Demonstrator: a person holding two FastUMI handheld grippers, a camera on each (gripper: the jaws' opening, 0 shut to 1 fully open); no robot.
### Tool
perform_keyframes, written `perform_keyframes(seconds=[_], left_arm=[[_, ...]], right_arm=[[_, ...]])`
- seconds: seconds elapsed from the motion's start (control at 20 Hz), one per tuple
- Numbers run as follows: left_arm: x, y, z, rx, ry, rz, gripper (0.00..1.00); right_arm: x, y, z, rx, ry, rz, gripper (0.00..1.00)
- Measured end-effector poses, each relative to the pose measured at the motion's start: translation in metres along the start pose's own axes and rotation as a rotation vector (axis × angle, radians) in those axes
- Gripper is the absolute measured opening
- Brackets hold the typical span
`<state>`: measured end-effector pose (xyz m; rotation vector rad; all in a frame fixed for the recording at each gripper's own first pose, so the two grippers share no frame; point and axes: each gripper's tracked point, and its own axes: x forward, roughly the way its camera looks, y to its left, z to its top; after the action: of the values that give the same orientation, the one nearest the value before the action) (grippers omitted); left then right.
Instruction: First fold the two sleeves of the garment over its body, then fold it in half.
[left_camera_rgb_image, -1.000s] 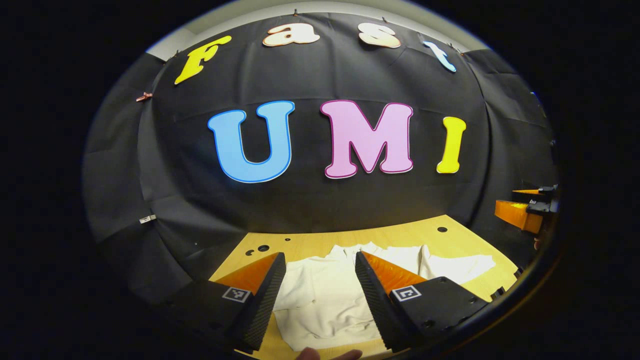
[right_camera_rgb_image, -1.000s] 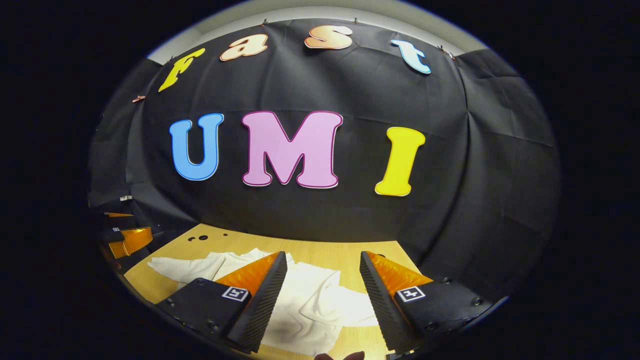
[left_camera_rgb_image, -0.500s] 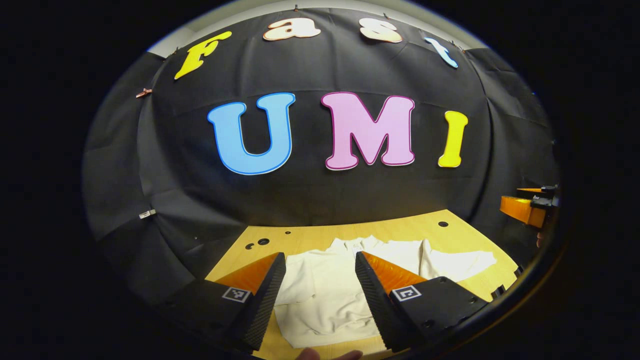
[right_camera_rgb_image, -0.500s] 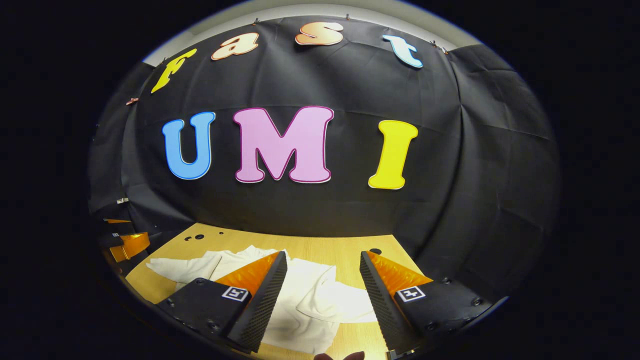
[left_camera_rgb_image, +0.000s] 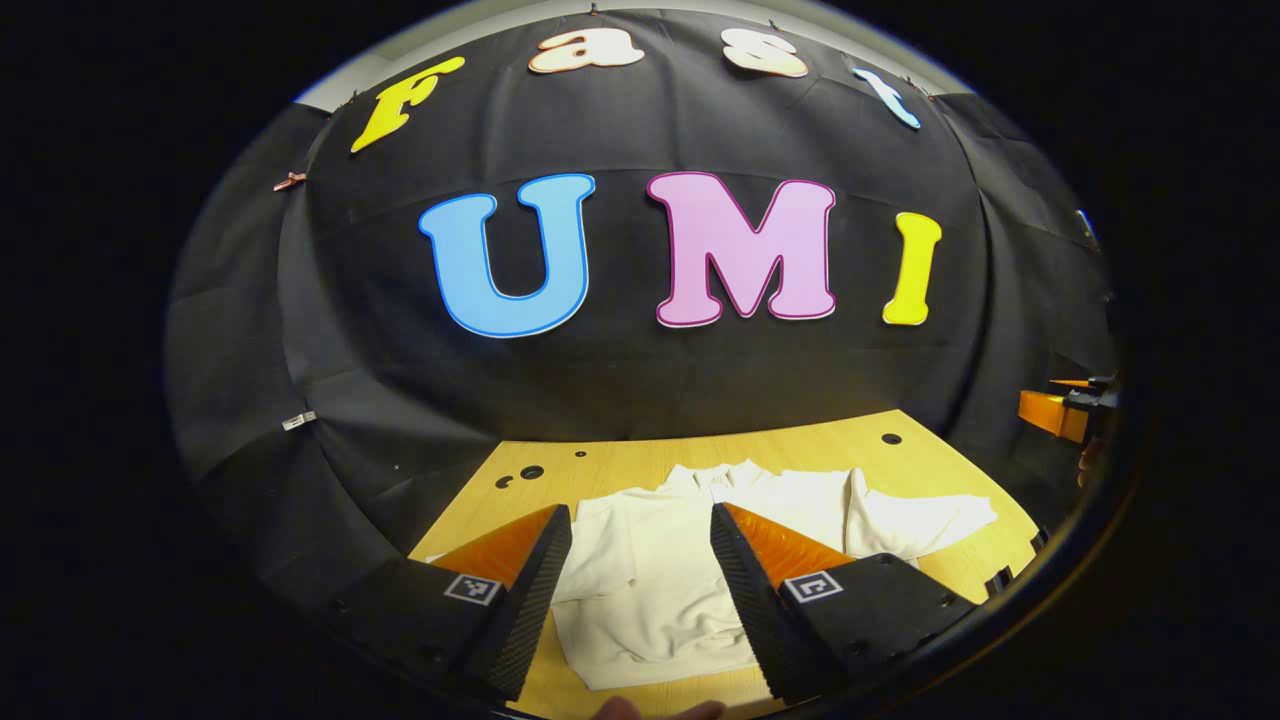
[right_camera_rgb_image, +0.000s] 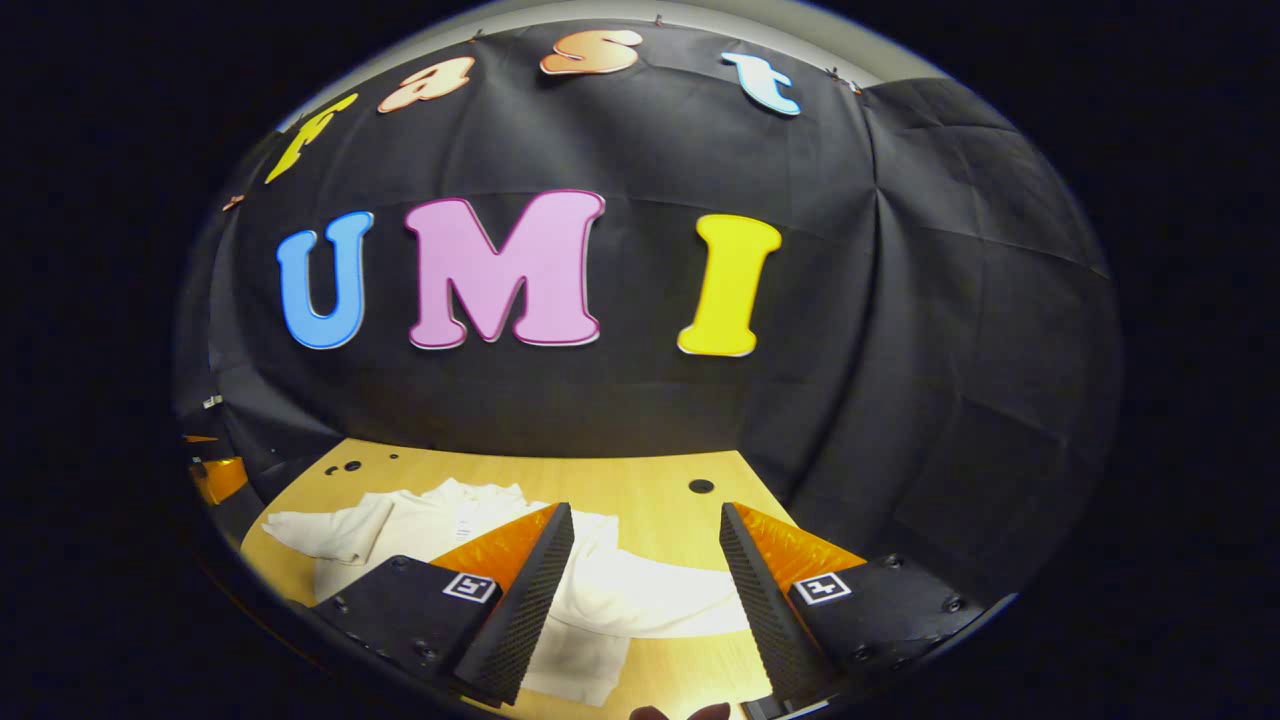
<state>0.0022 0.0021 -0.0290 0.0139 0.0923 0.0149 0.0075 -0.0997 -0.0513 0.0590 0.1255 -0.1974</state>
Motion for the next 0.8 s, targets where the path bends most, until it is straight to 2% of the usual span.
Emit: perform_keyframes(seconds=[0.35,0.5,0.65,0.8], left_arm=[[-0.004,-0.011,-0.016,0.016,0.057,0.01,0.87],[-0.005,-0.01,-0.021,0.018,0.083,0.035,0.87],[-0.009,-0.013,-0.028,-0.014,0.113,0.051,0.86],[-0.015,-0.01,-0.035,-0.035,0.146,0.098,0.86]], right_arm=[[0.048,-0.105,-0.106,0.162,0.253,-0.169,0.92],[0.075,-0.134,-0.156,0.233,0.354,-0.215,0.92],[0.095,-0.156,-0.201,0.245,0.435,-0.249,0.92],[0.114,-0.17,-0.23,0.257,0.496,-0.274,0.92]])
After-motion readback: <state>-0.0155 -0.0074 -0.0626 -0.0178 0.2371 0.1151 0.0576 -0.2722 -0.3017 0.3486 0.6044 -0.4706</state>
